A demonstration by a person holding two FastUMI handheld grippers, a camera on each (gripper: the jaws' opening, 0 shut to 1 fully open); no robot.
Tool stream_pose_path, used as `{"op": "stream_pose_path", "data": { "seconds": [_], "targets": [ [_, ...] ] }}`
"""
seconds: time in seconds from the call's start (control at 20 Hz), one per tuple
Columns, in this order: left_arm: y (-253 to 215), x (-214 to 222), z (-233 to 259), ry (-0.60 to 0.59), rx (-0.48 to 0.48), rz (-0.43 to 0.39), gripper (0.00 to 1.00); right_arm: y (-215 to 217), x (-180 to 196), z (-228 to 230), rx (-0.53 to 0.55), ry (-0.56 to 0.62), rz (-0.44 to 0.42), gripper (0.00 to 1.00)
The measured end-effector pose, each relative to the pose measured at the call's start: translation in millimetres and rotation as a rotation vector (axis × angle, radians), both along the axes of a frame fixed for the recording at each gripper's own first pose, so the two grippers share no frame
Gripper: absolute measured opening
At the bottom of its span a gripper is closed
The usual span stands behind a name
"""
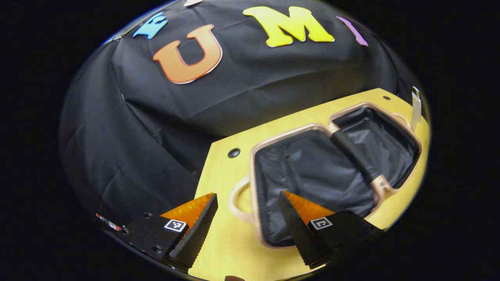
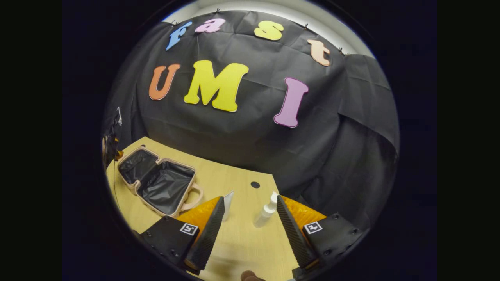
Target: First open the suitcase, pack the skin care products into it, and then close the suitcase.
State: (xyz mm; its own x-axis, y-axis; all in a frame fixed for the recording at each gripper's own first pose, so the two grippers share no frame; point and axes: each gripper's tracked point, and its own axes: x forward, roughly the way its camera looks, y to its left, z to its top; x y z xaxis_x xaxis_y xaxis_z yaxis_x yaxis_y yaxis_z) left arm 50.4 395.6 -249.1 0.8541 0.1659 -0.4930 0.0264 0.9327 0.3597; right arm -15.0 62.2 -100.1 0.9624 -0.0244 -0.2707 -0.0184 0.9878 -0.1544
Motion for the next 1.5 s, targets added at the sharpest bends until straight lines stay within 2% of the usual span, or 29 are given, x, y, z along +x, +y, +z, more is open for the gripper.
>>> {"op": "stream_pose_path", "data": {
  "seconds": [0.25, 0.35, 0.4, 0.55, 0.65, 0.7, 0.75, 0.85, 1.0, 1.2, 1.35, 1.45, 1.5],
  "targets": [
    [-141, -7, 26, -0.034, -0.051, -0.164, 1.0, -34, 4, -10, 0.026, 0.004, 0.023, 0.79],
    [-203, -8, 31, -0.044, -0.077, -0.24, 0.96, -48, 4, -13, 0.029, 0.005, 0.032, 0.79],
    [-232, -7, 33, -0.043, -0.087, -0.274, 0.99, -55, 4, -15, 0.026, 0.001, 0.036, 0.79],
    [-315, -6, 37, -0.04, -0.108, -0.385, 0.99, -74, 4, -19, 0.014, -0.002, 0.054, 0.8],
    [-366, -6, 35, -0.029, -0.131, -0.455, 0.99, -87, 2, -24, 0.008, -0.001, 0.06, 0.77],
    [-388, -10, 32, -0.02, -0.146, -0.486, 0.96, -95, 2, -27, 0.01, 0.005, 0.06, 0.79],
    [-410, -12, 27, -0.006, -0.163, -0.517, 0.99, -102, 2, -29, 0.011, 0.01, 0.057, 0.79],
    [-451, -15, 15, 0.019, -0.197, -0.557, 0.99, -117, 1, -37, 0.011, 0.023, 0.048, 0.8],
    [-500, -15, -13, 0.076, -0.279, -0.572, 0.99, -135, 2, -53, 0.011, 0.056, 0.042, 0.79],
    [-540, -1, -48, 0.154, -0.403, -0.526, 0.99, -161, 2, -76, -0.013, 0.102, 0.036, 0.79],
    [-548, 13, -70, 0.188, -0.475, -0.451, 1.0, -176, 12, -90, -0.018, 0.141, 0.029, 0.77],
    [-552, 23, -75, 0.168, -0.506, -0.425, 0.99, -179, 21, -102, -0.019, 0.167, 0.038, 0.79],
    [-555, 28, -73, 0.154, -0.509, -0.423, 0.94, -178, 26, -110, -0.02, 0.179, 0.047, 0.79]
  ]
}}
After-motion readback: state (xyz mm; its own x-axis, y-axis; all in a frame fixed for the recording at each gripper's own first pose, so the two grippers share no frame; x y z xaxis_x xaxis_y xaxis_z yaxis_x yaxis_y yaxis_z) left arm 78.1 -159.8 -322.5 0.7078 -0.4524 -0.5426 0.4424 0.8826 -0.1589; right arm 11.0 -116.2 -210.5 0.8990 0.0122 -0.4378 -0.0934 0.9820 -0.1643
